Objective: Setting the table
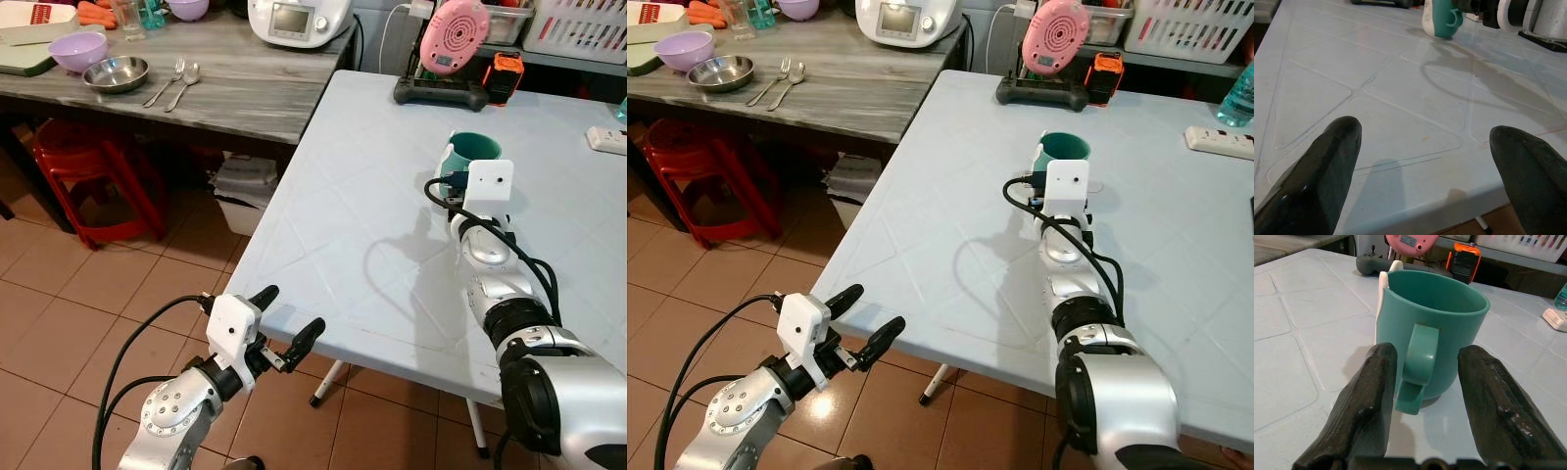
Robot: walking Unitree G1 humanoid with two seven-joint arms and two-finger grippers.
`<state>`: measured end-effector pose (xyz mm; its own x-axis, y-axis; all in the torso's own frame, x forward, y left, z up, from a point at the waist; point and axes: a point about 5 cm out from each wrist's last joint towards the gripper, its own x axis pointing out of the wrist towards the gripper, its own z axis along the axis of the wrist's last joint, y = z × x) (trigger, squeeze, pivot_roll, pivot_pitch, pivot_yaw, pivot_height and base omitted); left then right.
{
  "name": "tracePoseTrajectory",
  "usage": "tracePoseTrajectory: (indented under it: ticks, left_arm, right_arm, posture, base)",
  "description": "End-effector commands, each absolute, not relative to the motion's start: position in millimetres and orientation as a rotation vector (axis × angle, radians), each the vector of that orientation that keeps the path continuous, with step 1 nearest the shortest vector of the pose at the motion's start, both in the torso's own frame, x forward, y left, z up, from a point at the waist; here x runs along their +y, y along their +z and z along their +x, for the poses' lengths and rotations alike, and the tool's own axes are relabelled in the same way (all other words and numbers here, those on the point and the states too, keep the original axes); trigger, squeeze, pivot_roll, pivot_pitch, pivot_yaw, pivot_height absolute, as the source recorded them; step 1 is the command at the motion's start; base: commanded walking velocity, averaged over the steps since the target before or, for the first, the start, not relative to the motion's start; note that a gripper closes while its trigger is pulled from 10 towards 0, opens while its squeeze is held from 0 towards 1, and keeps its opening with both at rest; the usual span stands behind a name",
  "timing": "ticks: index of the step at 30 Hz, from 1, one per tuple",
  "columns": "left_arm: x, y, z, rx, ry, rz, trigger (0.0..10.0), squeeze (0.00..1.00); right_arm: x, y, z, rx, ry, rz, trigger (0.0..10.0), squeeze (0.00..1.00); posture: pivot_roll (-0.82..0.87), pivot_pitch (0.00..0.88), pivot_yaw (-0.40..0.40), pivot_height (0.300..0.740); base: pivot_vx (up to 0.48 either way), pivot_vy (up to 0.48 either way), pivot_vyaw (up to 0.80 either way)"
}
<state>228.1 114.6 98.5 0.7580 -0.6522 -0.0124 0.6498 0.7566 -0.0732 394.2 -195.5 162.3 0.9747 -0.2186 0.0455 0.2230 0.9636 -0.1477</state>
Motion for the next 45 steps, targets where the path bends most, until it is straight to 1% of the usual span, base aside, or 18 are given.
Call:
tracePoseTrajectory:
  ticks: [1, 21, 31, 37, 40, 42, 43, 45]
  left_arm:
    - [116, 96, 227, 0.045, -0.702, -0.058, 10.0, 0.0]
    - [117, 97, 228, 0.046, -0.701, -0.045, 10.0, 0.0]
    - [115, 98, 236, 0.028, -0.692, -0.048, 10.0, 0.0]
    - [116, 103, 242, -0.006, -0.669, -0.054, 10.0, 0.0]
    - [117, 107, 245, -0.032, -0.662, -0.067, 10.0, 0.0]
    - [116, 109, 246, -0.045, -0.671, -0.077, 10.0, 0.0]
    - [116, 109, 246, -0.045, -0.671, -0.077, 10.0, 0.0]
    - [115, 109, 247, -0.047, -0.675, -0.079, 10.0, 0.0]
  right_arm:
    - [-197, 167, 396, -0.037, -0.222, -0.152, 0.0, 0.0]
    - [-198, 157, 393, -0.006, -0.231, -0.145, 0.0, 0.0]
    - [-193, 163, 392, -0.07, -0.224, -0.114, 0.0, 0.0]
    - [-184, 159, 382, -0.133, -0.204, -0.07, 0.0, 0.0]
    - [-180, 156, 371, -0.168, -0.189, -0.066, 0.0, 0.0]
    - [-177, 154, 357, -0.185, -0.18, -0.057, 0.0, 0.0]
    - [-177, 154, 357, -0.185, -0.18, -0.057, 0.0, 0.0]
    - [-175, 152, 346, -0.183, -0.169, -0.045, 0.0, 0.0]
  posture:
    - [0.08, 0.117, -0.01, 0.74]
    - [0.1, 0.114, -0.002, 0.74]
    - [0.08, 0.087, -0.016, 0.74]
    - [0.06, 0.071, -0.018, 0.74]
    - [0.05, 0.061, -0.016, 0.74]
    - [0.05, 0.053, -0.013, 0.74]
    - [0.05, 0.053, -0.013, 0.74]
    - [0.04, 0.047, -0.009, 0.74]
  base:
    - [0.0, 0.0, 0.0]
    - [0.0, 0.0, 0.0]
    - [0.0, 0.0, 0.0]
    - [0.0, 0.0, 0.0]
    - [0.0, 0.0, 0.0]
    - [0.0, 0.0, 0.0]
    - [0.0, 0.0, 0.0]
    - [0.0, 0.0, 0.0]
